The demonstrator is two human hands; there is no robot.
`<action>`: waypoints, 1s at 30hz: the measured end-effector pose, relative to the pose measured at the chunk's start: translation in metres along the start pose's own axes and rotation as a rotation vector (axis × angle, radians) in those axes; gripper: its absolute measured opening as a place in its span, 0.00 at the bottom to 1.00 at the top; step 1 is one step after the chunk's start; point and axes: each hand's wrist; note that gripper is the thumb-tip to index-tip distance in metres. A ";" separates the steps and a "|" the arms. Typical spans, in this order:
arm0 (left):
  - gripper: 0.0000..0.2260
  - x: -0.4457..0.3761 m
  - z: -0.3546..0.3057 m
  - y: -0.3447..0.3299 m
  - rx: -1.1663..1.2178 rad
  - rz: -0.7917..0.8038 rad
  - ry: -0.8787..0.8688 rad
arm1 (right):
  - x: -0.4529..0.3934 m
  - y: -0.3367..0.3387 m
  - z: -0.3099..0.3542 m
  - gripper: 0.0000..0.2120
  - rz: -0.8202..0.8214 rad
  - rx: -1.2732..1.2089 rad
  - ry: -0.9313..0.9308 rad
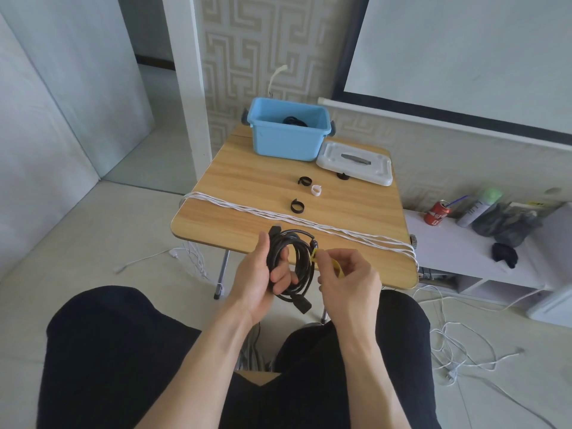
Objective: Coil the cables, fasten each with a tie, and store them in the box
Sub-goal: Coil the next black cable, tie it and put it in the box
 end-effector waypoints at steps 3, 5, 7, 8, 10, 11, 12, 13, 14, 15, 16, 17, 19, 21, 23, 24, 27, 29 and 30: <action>0.26 0.002 -0.003 -0.008 -0.015 -0.089 -0.019 | 0.008 -0.005 0.009 0.04 0.040 0.016 0.069; 0.26 0.003 -0.006 -0.014 -0.035 -0.119 -0.025 | 0.013 -0.011 0.013 0.03 0.070 0.074 0.116; 0.27 0.004 -0.006 -0.015 -0.083 -0.128 -0.042 | 0.016 -0.016 0.014 0.04 0.067 0.100 0.160; 0.28 0.003 -0.005 -0.015 -0.109 -0.125 -0.060 | 0.017 -0.017 0.015 0.06 0.065 0.088 0.164; 0.29 0.002 -0.003 -0.014 -0.160 -0.108 -0.106 | 0.017 -0.015 0.017 0.08 0.098 0.030 0.149; 0.29 0.001 -0.002 -0.013 -0.183 -0.106 -0.123 | 0.016 -0.013 0.018 0.08 0.130 -0.008 0.132; 0.29 0.000 -0.001 -0.011 -0.210 -0.110 -0.135 | 0.016 -0.012 0.018 0.06 0.162 -0.033 0.114; 0.29 -0.001 0.001 -0.009 -0.243 -0.112 -0.143 | 0.014 -0.012 0.017 0.06 0.193 -0.035 0.103; 0.29 -0.002 0.003 -0.007 -0.286 -0.102 -0.149 | 0.013 -0.012 0.015 0.06 0.224 -0.021 0.095; 0.29 -0.002 0.004 -0.005 -0.324 -0.086 -0.152 | 0.012 -0.012 0.013 0.07 0.246 -0.005 0.087; 0.30 -0.002 0.005 -0.005 -0.357 -0.074 -0.148 | 0.012 -0.013 0.012 0.08 0.254 -0.003 0.075; 0.31 -0.002 0.005 -0.006 -0.389 -0.073 -0.141 | 0.012 -0.014 0.011 0.08 0.248 -0.010 0.062; 0.30 -0.003 0.006 -0.007 -0.451 -0.084 -0.149 | 0.011 -0.014 0.011 0.08 0.220 -0.047 0.034; 0.27 -0.003 0.006 -0.009 -0.503 -0.102 -0.163 | 0.011 -0.014 0.011 0.08 0.215 -0.077 0.009; 0.28 -0.003 0.006 -0.009 -0.516 -0.121 -0.146 | 0.010 -0.012 0.010 0.07 0.245 -0.074 -0.012; 0.30 -0.003 0.007 -0.008 -0.515 -0.128 -0.133 | 0.009 -0.012 0.010 0.08 0.274 -0.072 -0.031; 0.33 -0.002 0.007 -0.008 -0.527 -0.144 -0.117 | 0.005 -0.010 0.006 0.09 0.358 -0.072 -0.095; 0.33 -0.002 0.007 -0.010 -0.513 -0.129 -0.108 | 0.004 -0.009 0.004 0.10 0.396 -0.055 -0.114; 0.33 -0.002 0.007 -0.010 -0.503 -0.115 -0.103 | 0.004 -0.008 0.005 0.10 0.427 -0.053 -0.119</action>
Point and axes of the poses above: each hand's wrist, its own x-axis away from the middle knuckle, its own y-axis out of the back of the hand, z = x × y, and after that the axes turned 10 degrees about z, right-handed
